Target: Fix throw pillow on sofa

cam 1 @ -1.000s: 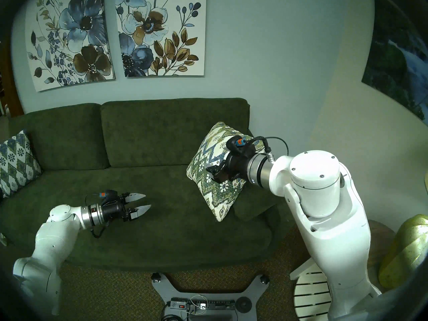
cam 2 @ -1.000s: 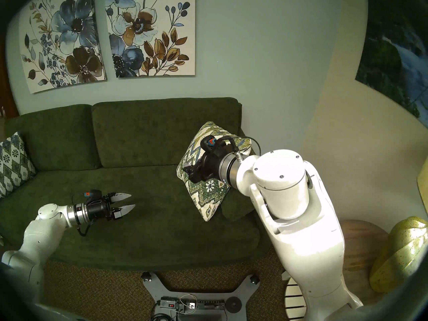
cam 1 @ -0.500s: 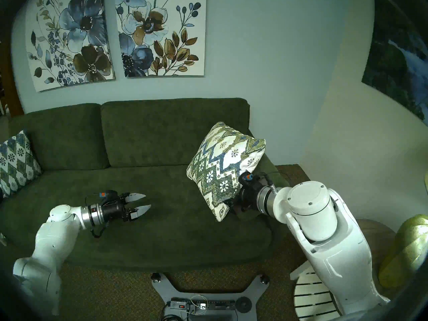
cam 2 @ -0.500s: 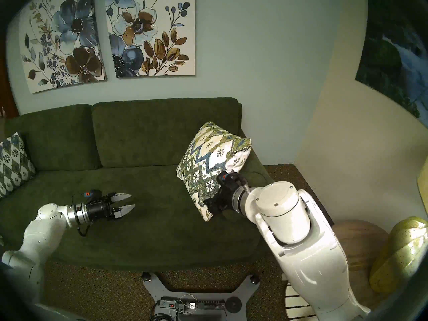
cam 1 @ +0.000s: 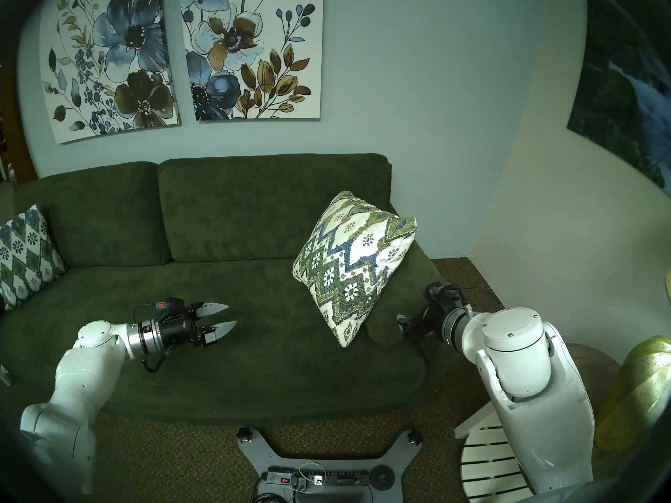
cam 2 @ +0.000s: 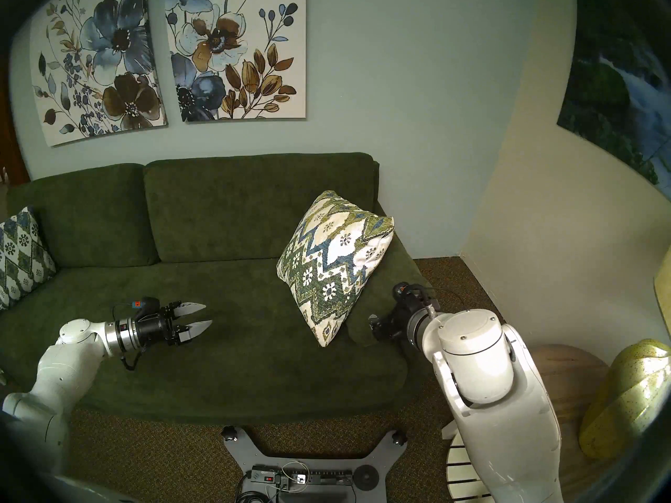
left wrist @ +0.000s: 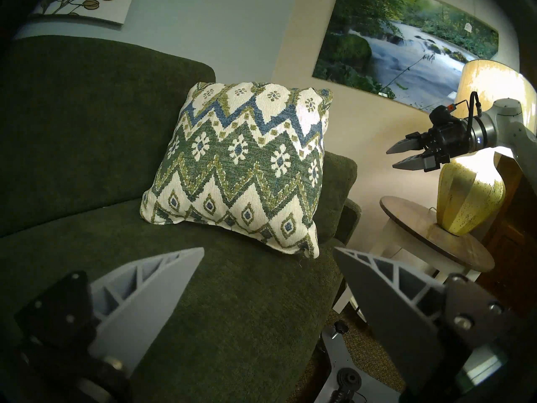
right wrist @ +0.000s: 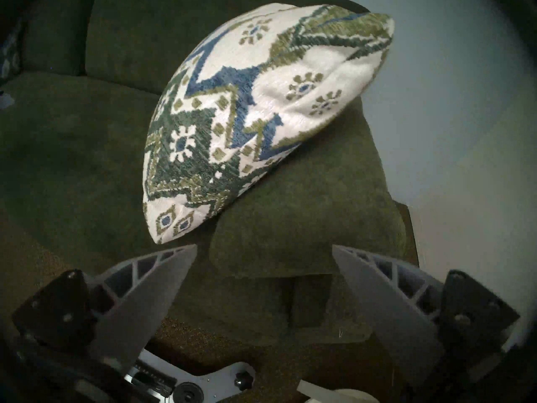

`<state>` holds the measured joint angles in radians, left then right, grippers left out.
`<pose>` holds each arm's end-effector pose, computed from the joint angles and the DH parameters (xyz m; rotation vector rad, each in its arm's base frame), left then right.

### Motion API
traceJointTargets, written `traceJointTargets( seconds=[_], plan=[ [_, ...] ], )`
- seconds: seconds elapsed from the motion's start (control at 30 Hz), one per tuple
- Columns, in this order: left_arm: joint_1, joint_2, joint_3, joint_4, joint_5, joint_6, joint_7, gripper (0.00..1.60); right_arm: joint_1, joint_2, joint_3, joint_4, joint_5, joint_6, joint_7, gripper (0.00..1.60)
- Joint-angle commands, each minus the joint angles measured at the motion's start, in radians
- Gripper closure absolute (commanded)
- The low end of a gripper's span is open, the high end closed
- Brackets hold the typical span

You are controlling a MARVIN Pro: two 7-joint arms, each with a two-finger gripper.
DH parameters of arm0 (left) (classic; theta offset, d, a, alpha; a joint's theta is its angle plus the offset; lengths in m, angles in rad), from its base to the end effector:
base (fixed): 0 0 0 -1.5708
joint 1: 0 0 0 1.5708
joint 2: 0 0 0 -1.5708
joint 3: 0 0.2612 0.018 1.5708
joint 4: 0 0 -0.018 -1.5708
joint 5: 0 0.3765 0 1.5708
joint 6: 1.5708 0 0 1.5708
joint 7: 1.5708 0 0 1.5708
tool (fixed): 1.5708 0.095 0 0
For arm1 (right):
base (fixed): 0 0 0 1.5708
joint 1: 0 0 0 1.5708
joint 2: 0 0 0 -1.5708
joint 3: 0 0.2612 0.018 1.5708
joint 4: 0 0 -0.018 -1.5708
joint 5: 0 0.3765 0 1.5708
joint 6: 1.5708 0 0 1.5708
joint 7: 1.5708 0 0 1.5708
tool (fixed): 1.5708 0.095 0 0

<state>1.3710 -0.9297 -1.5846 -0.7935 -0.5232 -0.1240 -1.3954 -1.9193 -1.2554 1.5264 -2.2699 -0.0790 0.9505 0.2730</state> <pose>0.4051 0.2475 -0.3853 1.8630 -0.6966 1.3160 0.3594 0.0182 -0.2005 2.7425 0.6172 1.3643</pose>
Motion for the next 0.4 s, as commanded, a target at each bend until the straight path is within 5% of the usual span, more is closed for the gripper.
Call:
traceJointTargets(
  seconds=[0.0, 0.37],
  plan=[
    [-0.008, -0.002, -0.004, -0.005, -0.005, 0.0, -0.001, 0.0, -0.136, -0.122, 0.044, -0.077, 0.035, -0.105, -0.064, 0.0],
    [-0.008, -0.002, -0.005, -0.005, -0.006, 0.001, -0.001, 0.0, -0.249, -0.203, 0.063, -0.102, 0.071, -0.27, -0.133, 0.0]
  ],
)
